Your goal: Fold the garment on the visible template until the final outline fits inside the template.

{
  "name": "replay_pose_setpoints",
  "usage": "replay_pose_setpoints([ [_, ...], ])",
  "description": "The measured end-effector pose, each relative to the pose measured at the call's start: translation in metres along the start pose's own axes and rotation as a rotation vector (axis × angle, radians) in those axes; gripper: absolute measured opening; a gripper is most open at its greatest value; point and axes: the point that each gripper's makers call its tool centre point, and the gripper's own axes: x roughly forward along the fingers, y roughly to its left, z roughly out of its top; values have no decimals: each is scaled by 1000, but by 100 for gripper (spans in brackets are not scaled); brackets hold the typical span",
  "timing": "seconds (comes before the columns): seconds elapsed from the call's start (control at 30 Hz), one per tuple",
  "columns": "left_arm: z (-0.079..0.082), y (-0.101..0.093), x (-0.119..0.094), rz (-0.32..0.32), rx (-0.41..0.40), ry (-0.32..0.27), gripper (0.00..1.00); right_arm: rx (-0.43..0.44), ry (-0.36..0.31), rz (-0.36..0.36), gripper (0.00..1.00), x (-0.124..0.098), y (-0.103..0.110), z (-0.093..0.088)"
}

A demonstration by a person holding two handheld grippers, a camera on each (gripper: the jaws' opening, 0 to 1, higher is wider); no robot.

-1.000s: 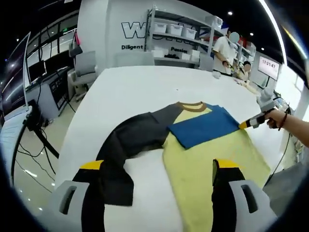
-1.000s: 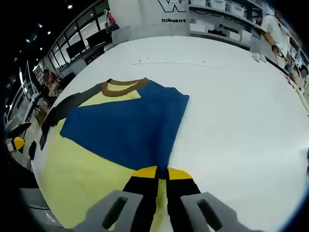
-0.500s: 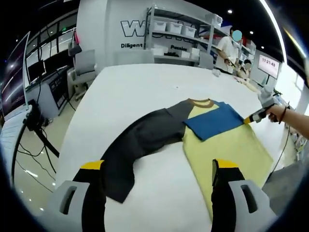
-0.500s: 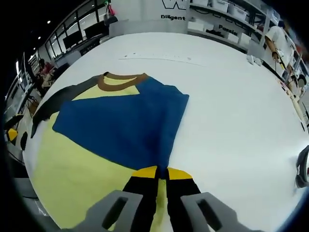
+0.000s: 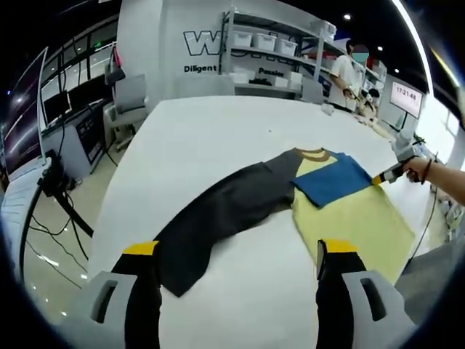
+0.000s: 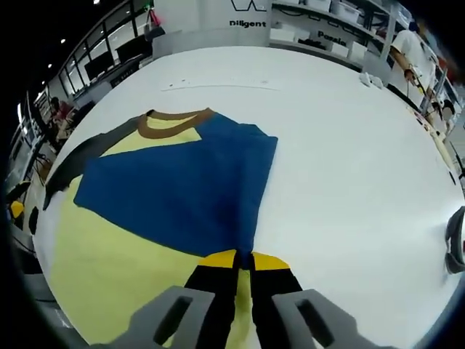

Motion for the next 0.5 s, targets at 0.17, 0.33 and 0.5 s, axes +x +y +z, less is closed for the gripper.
replay_pose_setpoints([
  [0.17, -6, 7, -2, 15, -11, 10, 86, -4, 9, -18, 0, 0, -12, 0],
  [0.33, -12, 12, -4, 33, -22, 24, 86, 14, 12, -27, 0, 0, -21, -1],
  [0.5, -16, 18, -5, 51, -27, 33, 86, 51, 5, -20, 0, 0, -25, -1],
])
